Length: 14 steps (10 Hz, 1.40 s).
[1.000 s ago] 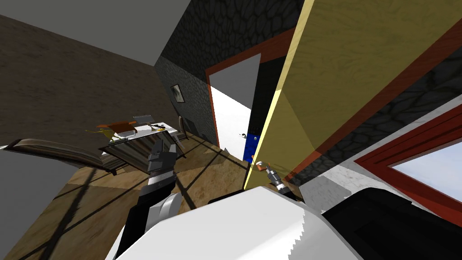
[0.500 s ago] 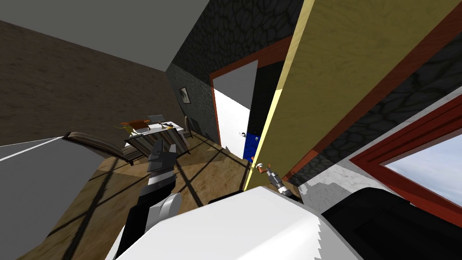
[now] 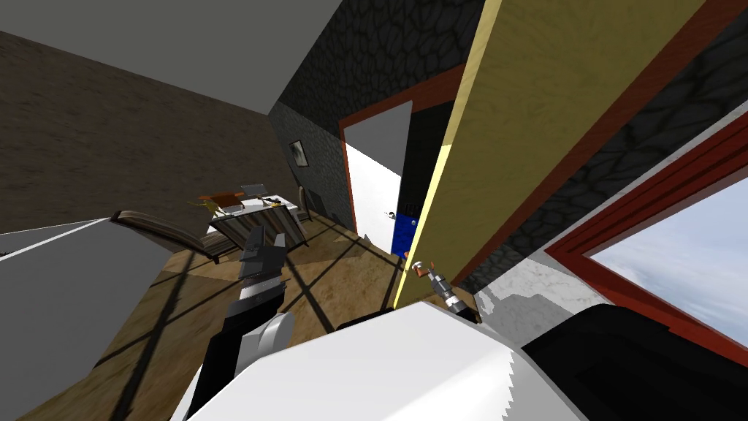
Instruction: Pull the door open
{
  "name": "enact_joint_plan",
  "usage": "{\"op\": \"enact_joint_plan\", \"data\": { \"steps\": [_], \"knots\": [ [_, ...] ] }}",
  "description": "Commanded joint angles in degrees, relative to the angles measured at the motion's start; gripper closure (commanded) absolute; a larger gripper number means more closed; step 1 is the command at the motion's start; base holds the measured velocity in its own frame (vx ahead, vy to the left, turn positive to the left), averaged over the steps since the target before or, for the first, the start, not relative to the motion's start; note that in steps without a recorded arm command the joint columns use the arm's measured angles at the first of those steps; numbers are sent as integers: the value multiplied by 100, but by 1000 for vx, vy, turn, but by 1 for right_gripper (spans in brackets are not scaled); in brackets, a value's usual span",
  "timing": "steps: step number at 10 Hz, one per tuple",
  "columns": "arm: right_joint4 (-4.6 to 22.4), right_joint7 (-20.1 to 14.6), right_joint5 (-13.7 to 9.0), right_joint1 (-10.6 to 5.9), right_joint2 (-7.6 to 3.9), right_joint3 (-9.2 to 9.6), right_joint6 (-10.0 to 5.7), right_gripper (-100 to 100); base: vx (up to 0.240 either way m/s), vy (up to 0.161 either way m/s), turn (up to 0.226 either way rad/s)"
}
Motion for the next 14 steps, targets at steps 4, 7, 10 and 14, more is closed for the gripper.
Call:
{"op": "enact_joint_plan", "data": {
  "steps": [4, 7, 10, 14],
  "knots": [
    [-50, 48, -54, -102, 47, 308, 83, 100, -90, 4, -8],
    [-71, 80, -106, -186, 42, 460, 151, 100, -36, -14, -8],
    [-93, 113, -161, -274, 38, 619, 222, 100, -92, -24, 4],
    [-139, 181, -274, -455, 28, 944, 366, 100, -72, -23, -13]
  ]
}}
